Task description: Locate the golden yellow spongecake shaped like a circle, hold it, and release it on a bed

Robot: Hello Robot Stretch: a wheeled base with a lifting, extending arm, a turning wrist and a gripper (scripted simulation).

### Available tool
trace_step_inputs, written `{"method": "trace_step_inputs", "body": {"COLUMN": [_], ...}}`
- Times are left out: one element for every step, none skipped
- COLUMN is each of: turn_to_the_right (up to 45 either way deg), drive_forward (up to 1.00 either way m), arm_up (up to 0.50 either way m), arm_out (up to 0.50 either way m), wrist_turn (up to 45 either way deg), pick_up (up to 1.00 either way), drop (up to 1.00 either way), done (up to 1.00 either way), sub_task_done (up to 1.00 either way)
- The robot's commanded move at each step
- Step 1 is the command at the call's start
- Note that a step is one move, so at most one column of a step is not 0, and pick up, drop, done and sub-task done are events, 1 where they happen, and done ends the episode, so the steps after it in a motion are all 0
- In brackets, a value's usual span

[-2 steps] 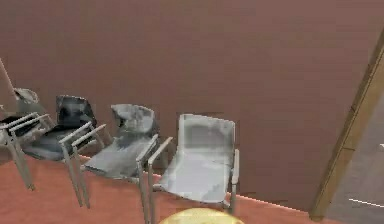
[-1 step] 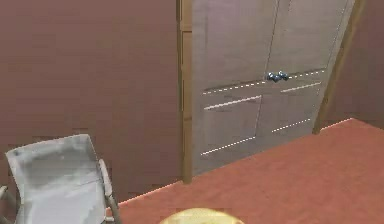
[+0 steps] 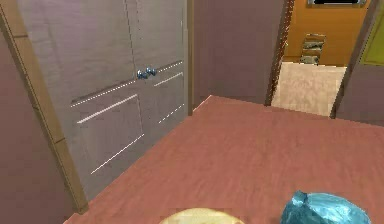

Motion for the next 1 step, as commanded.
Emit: {"method": "trace_step_inputs", "body": {"turn_to_the_right": [0.0], "drive_forward": [0.65], "arm_up": [0.0], "arm_out": [0.0], "wrist_turn": [0.0], "pick_up": [0.0], "drop": [0.0], "done": [0.0], "sub_task_done": [0.0]}}
